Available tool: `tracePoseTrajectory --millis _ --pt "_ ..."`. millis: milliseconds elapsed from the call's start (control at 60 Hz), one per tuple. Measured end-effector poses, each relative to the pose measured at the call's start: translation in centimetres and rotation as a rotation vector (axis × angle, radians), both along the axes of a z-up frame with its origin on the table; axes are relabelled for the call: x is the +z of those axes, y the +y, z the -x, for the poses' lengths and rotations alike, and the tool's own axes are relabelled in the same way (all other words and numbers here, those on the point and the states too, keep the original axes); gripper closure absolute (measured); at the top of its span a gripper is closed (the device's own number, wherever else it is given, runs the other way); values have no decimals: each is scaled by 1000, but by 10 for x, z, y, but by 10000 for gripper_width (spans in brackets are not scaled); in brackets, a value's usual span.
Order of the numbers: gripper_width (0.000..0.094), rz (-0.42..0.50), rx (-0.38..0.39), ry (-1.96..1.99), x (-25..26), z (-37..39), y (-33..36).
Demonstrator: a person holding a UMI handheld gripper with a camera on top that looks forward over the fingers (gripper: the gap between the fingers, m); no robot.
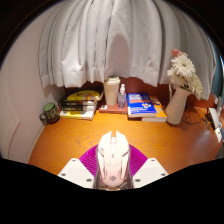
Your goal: Arrange mouse
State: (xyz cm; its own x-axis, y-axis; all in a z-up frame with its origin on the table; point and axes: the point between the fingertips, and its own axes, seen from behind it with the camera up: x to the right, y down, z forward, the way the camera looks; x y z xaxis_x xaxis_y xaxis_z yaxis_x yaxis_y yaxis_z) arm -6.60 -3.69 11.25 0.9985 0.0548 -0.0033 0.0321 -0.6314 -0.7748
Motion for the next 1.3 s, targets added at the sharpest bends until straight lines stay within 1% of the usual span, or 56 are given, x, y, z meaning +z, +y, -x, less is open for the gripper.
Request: tracePoseTrajectory --millis 117,200,283,300,333,350,383,417,467,600,617,683,717,750,867,950,1033,1183,1300 --pt "547 98 -5 12 -61 0 -9" --pt "547 142 5 24 -91 6 -11" --pt "550 184 16 27 -115 11 -14" --pt "528 192 19 24 -119 12 -14" --pt "522 215 22 18 -129 12 -17" --pt "513 220 21 14 -126 11 -18" --pt "509 197 10 18 -125 10 -13" --pt "489 201 8 14 -129 11 -14" --pt "460 193 28 1 -128 10 -14" --pt "382 219 36 29 -129 13 -14" --pt "364 222 39 35 -129 14 -14" --pt "236 243 43 63 -126 19 -17" --pt "197 245 42 62 -121 18 -18" --pt "179 235 34 52 -115 15 -18" --pt "187 192 -9 29 -84 6 -26" --pt "184 154 -32 28 -53 2 -41" --pt "185 111 -61 32 -18 2 -65" --pt "187 22 -83 31 44 6 -120" --pt "189 -39 -95 26 83 12 -165"
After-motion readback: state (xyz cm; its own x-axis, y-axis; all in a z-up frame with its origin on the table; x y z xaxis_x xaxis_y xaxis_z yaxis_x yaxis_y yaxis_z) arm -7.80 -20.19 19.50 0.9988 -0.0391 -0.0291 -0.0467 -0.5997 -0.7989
